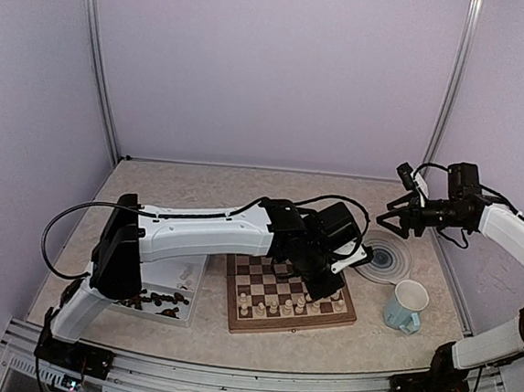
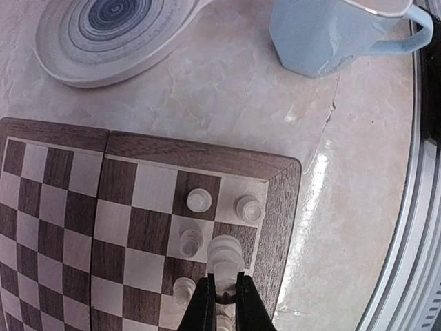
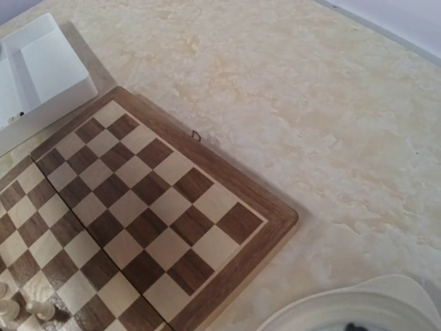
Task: Set up the chess pieces on the board
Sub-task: Place the knight at g1.
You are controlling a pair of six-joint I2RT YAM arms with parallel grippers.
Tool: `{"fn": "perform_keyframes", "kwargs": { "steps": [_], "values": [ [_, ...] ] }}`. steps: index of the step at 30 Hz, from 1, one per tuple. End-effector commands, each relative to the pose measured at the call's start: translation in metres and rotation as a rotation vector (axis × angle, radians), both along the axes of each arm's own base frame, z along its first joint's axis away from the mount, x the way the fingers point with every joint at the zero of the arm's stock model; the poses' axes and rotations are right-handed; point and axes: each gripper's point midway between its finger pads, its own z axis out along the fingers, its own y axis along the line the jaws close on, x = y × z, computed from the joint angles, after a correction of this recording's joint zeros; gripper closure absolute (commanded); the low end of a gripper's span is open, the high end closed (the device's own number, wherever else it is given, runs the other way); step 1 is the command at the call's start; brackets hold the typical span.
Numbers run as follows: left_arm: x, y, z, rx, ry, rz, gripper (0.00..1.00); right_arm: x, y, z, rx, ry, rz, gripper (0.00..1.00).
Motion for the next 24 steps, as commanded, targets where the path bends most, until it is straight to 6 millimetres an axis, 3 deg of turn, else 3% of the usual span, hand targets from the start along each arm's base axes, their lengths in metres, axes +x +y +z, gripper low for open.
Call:
{"fn": "perform_keyframes", "kwargs": {
  "steps": [1,24],
  "values": [
    [-0.010,0.009,-0.015,0.090,-0.006,-0.046,0.97,-0.005,0.004,0.008,0.014,-0.033,0.024,0.24],
    [-0.013,-0.004,-0.034,0.091,-0.005,-0.049,0.94,-0.012,0.006,0.006,0.025,-0.033,0.045,0.23]
  ]
}}
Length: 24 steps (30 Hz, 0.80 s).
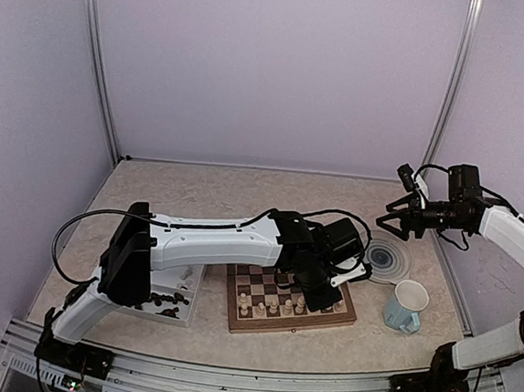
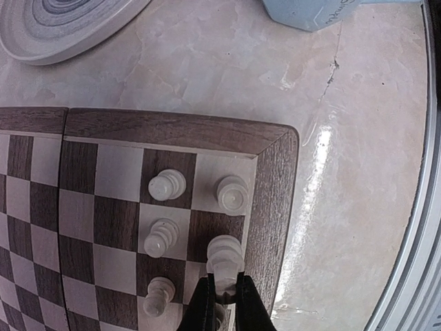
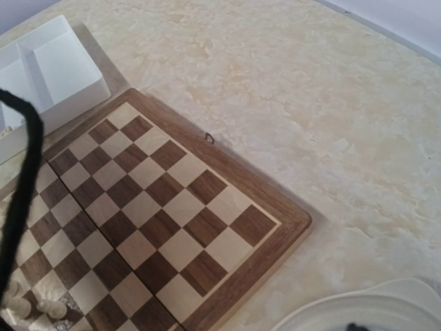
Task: Set up the chess pieces on the board
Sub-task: Place the knight at g1.
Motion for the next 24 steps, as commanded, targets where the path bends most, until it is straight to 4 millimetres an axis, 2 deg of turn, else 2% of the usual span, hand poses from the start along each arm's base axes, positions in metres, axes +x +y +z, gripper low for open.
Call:
{"fn": "perform_keyframes", "kwargs": {
  "steps": [1,9,24],
  "values": [
    [0.001,-0.008,-0.003,-0.011,-0.016,-0.004,0.94,-0.006,0.003,0.004,0.007,-0.030,0.022,0.23],
    [0.003,-0.011,-0.007,-0.008,-0.021,-0.003,0.93,-0.006,0.004,0.002,0.007,-0.026,0.025,0.23],
    [0.006,-0.002,-0.019,0.045,-0.034,0.007,0.87,-0.006,0.004,0.001,0.011,-0.020,0.029,0.23]
  ]
}}
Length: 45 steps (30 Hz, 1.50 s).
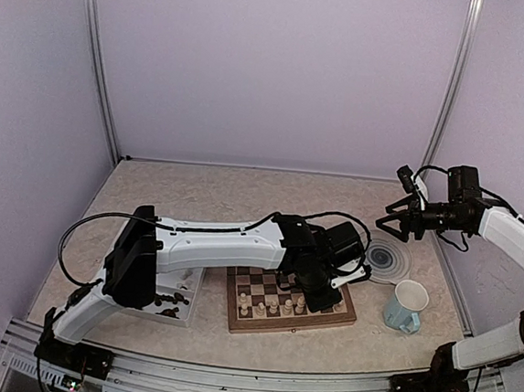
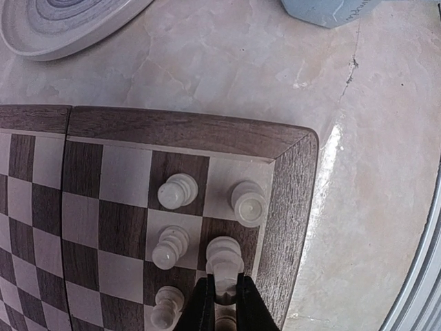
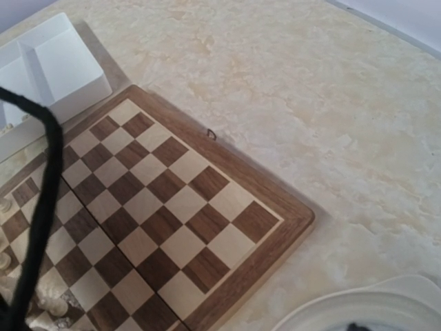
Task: Set up the chess pieces on the board
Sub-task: Place the knight at g1.
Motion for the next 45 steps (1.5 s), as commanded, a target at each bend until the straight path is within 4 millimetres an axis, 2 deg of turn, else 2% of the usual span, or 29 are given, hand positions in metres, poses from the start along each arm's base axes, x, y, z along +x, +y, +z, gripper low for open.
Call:
{"fn": "perform_keyframes", "kwargs": {
  "steps": [1,15,24,28,33,37,39,40,41,43,44,45],
  "values": [
    [-0.001,-0.001,-0.010,0.026,-0.008,-0.007,0.87,-0.005,0.004,0.004,0.010,-0.027,0.026,0.22],
    [-0.004,-0.005,-0.006,-0.001,0.008,-0.007,0.80,-0.005,0.004,0.005,0.012,-0.027,0.028,0.22],
    [-0.013,-0.009,0.000,-0.032,0.057,-0.039,0.81,-0.005,0.004,0.005,0.014,-0.026,0.030,0.22],
    [-0.010,-0.008,-0.002,-0.025,0.045,-0.020,0.77,-0.005,0.004,0.005,0.014,-0.026,0.030,0.22],
    [0.006,-0.009,0.011,-0.062,0.003,0.041,0.68,-0.006,0.005,0.006,0.014,-0.028,0.030,0.22],
    [0.026,-0.005,0.043,-0.121,-0.072,0.091,0.63,-0.006,0.004,0.009,0.010,-0.034,0.029,0.22],
    [0.032,0.000,0.076,-0.172,-0.108,0.105,0.60,-0.004,0.003,0.010,-0.002,-0.041,0.028,0.22],
    [0.034,0.003,0.085,-0.182,-0.120,0.113,0.60,-0.003,0.002,0.011,-0.009,-0.044,0.025,0.22],
    [0.037,0.009,0.106,-0.217,-0.137,0.127,0.60,-0.001,0.002,0.013,-0.016,-0.049,0.024,0.22],
    [0.049,0.029,0.124,-0.246,-0.156,0.187,0.59,0.002,0.002,0.018,-0.025,-0.053,0.037,0.23],
    [0.056,0.043,0.144,-0.291,-0.159,0.242,0.59,0.003,0.003,0.020,-0.025,-0.052,0.051,0.24],
    [0.066,0.059,0.144,-0.299,-0.152,0.300,0.58,0.004,0.005,0.020,-0.024,-0.043,0.065,0.25]
  ]
}}
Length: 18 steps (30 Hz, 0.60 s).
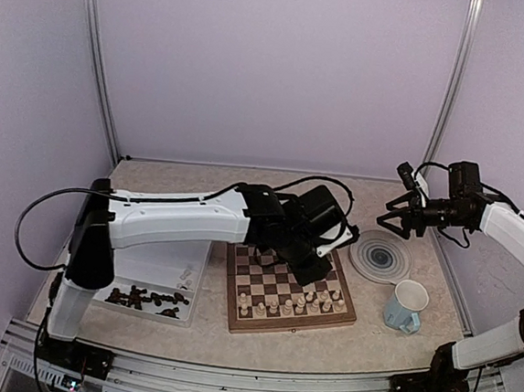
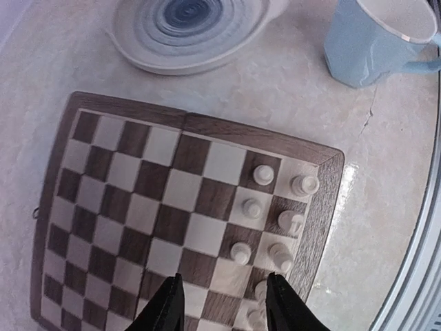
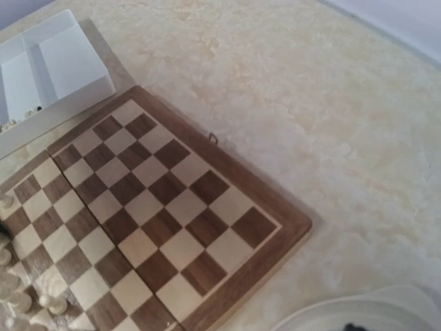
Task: Set up the chess pieces on the board
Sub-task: Place the knight at g1, then pick up the pawn from the storage box.
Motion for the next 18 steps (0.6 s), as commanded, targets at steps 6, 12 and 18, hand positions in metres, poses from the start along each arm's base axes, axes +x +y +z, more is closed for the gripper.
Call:
{"fn": "perform_keyframes", "kwargs": {
  "steps": [6,12,18],
  "values": [
    [0.078,0.169,0.073,-0.219,0.013,0.592,0.60,0.006,0.041,0.008,-0.114,-0.033,0.149,0.30],
    [0.061,0.257,-0.001,-0.099,0.111,0.813,0.65,-0.002,0.092,0.000,-0.210,-0.072,0.276,0.32],
    [0.057,0.285,-0.039,-0.113,0.182,0.885,0.65,-0.018,0.130,-0.011,-0.252,-0.055,0.391,0.37]
  ]
}}
